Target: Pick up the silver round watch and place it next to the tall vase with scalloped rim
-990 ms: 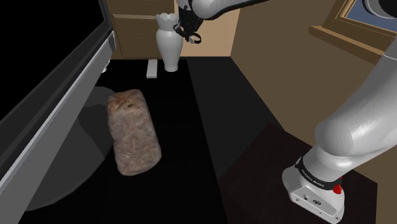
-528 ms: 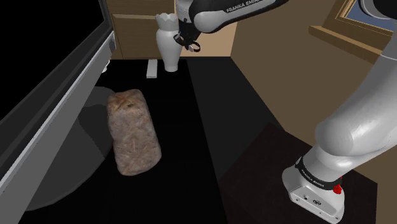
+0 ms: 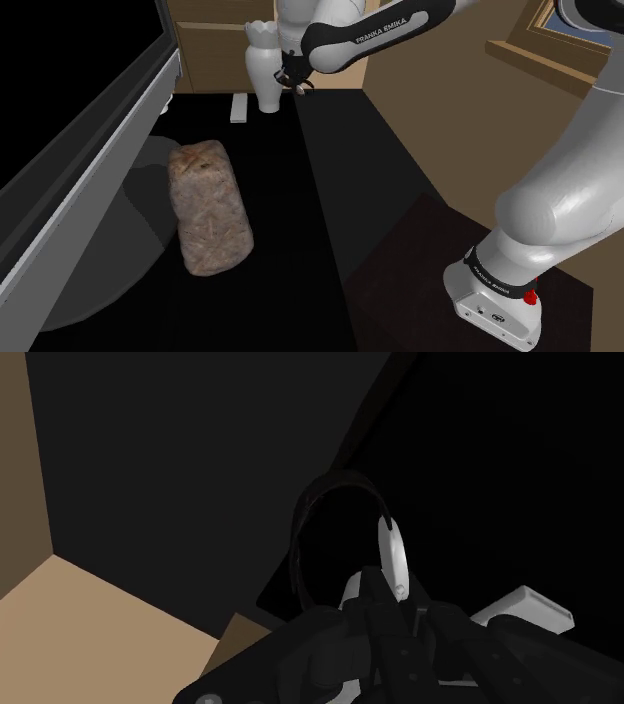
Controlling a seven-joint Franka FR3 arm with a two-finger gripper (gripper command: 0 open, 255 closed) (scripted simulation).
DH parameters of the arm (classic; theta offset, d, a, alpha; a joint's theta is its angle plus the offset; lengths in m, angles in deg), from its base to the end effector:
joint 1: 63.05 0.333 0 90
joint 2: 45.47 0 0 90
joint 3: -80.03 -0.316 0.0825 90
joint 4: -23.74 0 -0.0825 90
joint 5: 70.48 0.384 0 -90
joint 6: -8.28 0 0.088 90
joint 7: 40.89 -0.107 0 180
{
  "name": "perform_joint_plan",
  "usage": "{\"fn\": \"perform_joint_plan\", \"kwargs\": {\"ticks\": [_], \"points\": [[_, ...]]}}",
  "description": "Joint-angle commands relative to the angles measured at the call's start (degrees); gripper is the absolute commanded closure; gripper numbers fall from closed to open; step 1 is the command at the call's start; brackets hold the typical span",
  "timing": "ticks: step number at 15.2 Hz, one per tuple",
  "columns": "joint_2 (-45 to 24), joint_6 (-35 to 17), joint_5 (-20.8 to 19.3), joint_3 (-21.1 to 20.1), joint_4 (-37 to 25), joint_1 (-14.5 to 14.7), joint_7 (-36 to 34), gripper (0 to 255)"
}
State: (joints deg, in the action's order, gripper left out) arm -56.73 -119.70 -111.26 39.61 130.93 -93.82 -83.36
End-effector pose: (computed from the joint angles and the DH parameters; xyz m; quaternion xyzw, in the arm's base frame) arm 0.6201 0.0632 0.4572 0.9599 -0.1025 0.2025 0.1644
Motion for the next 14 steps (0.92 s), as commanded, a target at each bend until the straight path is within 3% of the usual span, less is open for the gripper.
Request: {"fn": "perform_joint_plan", "kwargs": {"ticks": [1, 14], "points": [[-0.7, -0.9, -1.2, 0.2, 0.8, 0.3, -1.3, 255], [-5.7, -6.1, -9.2, 2.7, 4.3, 2.1, -9.0, 255]]}}
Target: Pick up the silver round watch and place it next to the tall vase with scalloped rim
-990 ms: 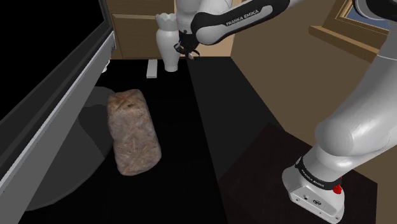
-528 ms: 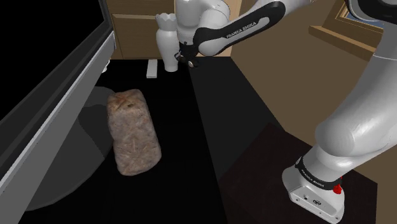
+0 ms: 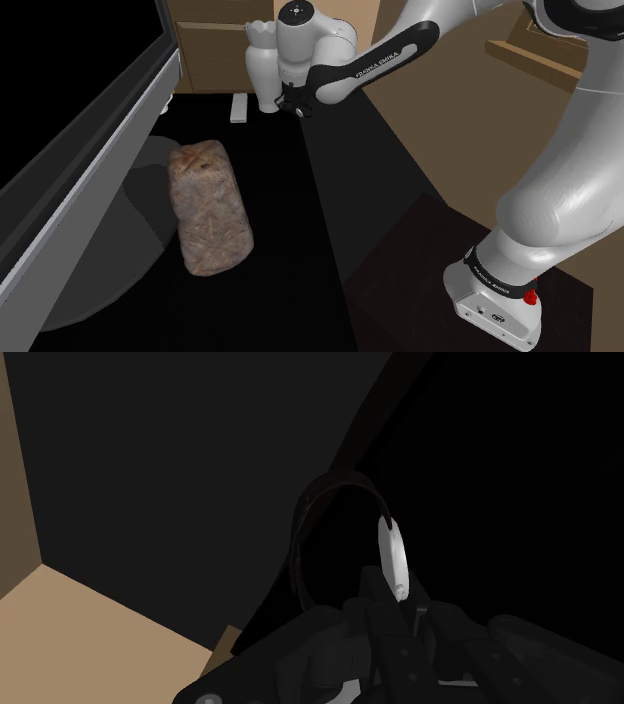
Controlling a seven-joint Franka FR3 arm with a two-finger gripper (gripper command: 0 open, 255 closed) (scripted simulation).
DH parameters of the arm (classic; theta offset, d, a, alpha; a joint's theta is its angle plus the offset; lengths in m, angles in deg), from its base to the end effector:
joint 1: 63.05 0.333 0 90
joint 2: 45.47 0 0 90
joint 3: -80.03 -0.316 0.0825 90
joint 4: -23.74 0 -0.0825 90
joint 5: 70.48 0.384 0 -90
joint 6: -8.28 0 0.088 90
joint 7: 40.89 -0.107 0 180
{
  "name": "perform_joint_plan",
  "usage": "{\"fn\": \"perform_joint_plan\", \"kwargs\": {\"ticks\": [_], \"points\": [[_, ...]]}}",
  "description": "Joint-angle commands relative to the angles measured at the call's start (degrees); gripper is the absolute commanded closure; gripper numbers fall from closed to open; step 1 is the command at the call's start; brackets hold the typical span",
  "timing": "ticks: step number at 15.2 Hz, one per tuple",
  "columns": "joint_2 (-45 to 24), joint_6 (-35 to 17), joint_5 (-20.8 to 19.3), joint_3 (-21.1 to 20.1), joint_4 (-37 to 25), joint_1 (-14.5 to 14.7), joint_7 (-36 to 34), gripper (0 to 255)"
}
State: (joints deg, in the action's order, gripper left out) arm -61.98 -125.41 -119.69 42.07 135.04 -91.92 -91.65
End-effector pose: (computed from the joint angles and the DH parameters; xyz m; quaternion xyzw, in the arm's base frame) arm 0.6199 0.0645 0.3830 0.9599 -0.1026 0.2025 0.1644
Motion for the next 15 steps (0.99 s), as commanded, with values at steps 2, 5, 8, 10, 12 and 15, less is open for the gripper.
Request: {"fn": "perform_joint_plan", "kwargs": {"ticks": [2, 5, 8, 10, 12, 15], "points": [[-1.4, -1.0, -2.1, 0.7, 0.5, 0.6, -2.0, 255], [-2.8, -2.0, -4.2, 1.5, 0.9, 1.2, -3.9, 255], [-4.3, -2.9, -6.3, 2.4, 1.2, 1.9, -5.8, 255], [-5.3, -3.5, -7.7, 2.9, 1.3, 2.3, -7.1, 255], [-5.4, -3.5, -7.9, 3.0, 1.3, 2.4, -7.2, 255], [-5.4, -3.5, -7.9, 3.0, 1.3, 2.4, -7.2, 255]]}}
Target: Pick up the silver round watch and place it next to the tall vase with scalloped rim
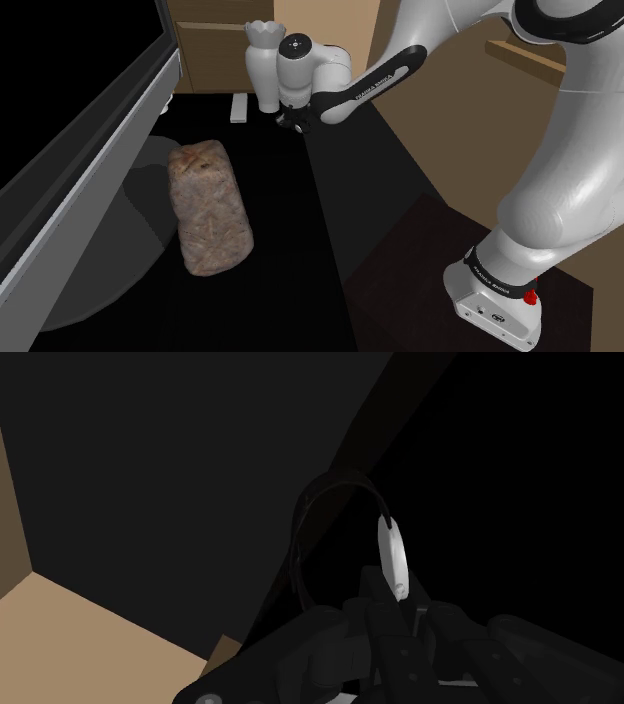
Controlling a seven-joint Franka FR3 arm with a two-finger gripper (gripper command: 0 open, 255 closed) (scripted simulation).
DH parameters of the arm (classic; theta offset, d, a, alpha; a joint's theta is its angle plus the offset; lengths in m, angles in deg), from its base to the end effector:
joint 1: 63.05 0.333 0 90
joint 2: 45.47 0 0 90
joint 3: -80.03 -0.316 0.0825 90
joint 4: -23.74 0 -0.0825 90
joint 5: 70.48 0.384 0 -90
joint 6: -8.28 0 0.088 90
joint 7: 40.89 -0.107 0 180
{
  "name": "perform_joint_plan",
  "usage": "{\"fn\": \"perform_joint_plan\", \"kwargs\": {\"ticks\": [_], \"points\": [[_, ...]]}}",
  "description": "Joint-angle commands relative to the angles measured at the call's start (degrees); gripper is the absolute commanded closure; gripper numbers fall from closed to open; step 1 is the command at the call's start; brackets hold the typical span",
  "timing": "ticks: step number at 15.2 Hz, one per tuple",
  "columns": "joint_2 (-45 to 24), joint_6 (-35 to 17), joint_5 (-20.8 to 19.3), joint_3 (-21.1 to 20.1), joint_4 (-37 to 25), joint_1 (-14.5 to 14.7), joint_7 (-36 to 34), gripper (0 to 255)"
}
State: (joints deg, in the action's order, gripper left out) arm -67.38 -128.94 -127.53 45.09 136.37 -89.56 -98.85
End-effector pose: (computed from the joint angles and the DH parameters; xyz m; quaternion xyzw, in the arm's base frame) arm 0.6199 0.0651 0.3233 0.9599 -0.1025 0.2027 0.1642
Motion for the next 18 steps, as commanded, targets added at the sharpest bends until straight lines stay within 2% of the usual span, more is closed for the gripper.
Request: {"fn": "perform_joint_plan", "kwargs": {"ticks": [1, 3, 4, 9, 13, 18], "points": [[0.0, 0.0, 0.0, 0.0, 0.0, 0.0, 0.0, 255], [0.0, 0.0, 0.0, 0.0, 0.0, 0.0, 0.0, 255], [0.0, 0.0, 0.0, 0.0, 0.0, 0.0, 0.0, 0], [0.0, 0.0, 0.0, 0.0, 0.0, 0.0, 0.0, 0], [6.6, 2.2, 6.5, -3.3, 2.4, -1.4, 3.4, 0], [6.6, 2.2, 6.5, -3.3, 2.4, -1.4, 3.4, 0]]}}
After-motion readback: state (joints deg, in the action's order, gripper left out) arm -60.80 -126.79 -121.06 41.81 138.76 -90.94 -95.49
